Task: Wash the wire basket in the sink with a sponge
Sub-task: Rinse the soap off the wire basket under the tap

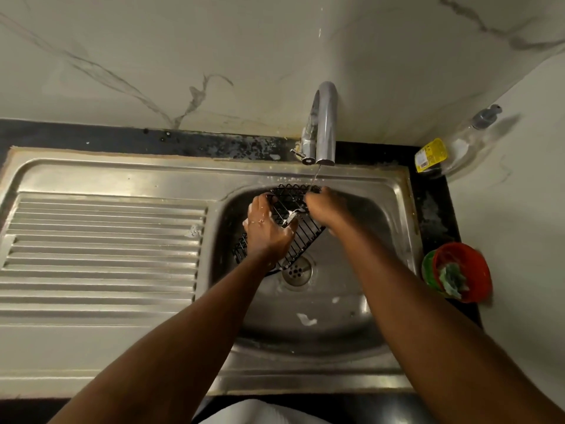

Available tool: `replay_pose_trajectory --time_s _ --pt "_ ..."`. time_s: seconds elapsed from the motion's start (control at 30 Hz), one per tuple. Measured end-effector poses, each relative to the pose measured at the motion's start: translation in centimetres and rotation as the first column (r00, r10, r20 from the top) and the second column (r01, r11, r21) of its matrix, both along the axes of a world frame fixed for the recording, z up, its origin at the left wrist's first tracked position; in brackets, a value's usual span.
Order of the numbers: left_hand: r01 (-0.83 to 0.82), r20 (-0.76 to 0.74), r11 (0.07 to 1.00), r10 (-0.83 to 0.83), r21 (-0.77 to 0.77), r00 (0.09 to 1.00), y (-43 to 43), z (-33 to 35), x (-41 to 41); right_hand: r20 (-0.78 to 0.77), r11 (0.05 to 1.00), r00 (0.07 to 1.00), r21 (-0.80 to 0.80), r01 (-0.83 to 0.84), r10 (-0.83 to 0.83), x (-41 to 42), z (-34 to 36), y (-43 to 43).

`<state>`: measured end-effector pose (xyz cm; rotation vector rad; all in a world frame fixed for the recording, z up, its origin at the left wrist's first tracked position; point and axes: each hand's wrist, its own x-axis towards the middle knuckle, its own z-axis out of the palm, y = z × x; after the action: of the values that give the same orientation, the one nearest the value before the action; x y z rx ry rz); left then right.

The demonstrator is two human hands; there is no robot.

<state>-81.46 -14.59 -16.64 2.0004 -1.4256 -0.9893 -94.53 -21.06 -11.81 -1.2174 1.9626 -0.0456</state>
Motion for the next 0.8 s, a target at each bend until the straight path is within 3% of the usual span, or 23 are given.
replay_pose_trajectory --time_s 0.1,0.17,0.27,0.4,0.6,0.67,0.8 --pt "-0.020 -0.019 1.000 0.020 -0.002 1.000 -0.5 0.5 0.7 -0.177 0.981 0.967 -0.027 -0.191 0.183 1.8 0.2 0.7" --pt "-0.044 -0.006 0.999 0.045 0.025 0.999 -0.8 0.3 1.3 -0.296 0.920 0.908 -0.168 -0.354 0.295 2.5 -0.2 1.7" --pt "-0.063 -0.062 0.996 0.067 0.066 0.996 -0.9 0.2 1.8 -0.280 0.866 0.941 -0.403 -0.294 0.189 4.0 -0.4 3.5" --pt "-0.072 -0.108 0.997 0.076 0.041 0.991 -1.0 0.1 2.0 -0.450 0.563 0.826 -0.607 -0.561 0.339 5.3 -1.7 5.7" --pt "-0.123 -0.198 0.989 0.104 -0.087 0.975 0.0 0.5 1.4 -0.262 0.433 0.876 -0.789 -0.436 0.405 1.9 -3.6 4.7" --pt "-0.153 -0.233 0.984 0.130 -0.086 0.964 0.4 0.9 1.0 -0.142 0.470 0.906 -0.817 -0.335 0.399 0.8 -4.5 4.4" --pt "-0.198 -0.276 0.980 0.188 -0.009 0.943 1.0 0.1 0.8 0.010 0.581 0.974 -0.804 -0.126 0.225 -0.8 -6.2 4.0"
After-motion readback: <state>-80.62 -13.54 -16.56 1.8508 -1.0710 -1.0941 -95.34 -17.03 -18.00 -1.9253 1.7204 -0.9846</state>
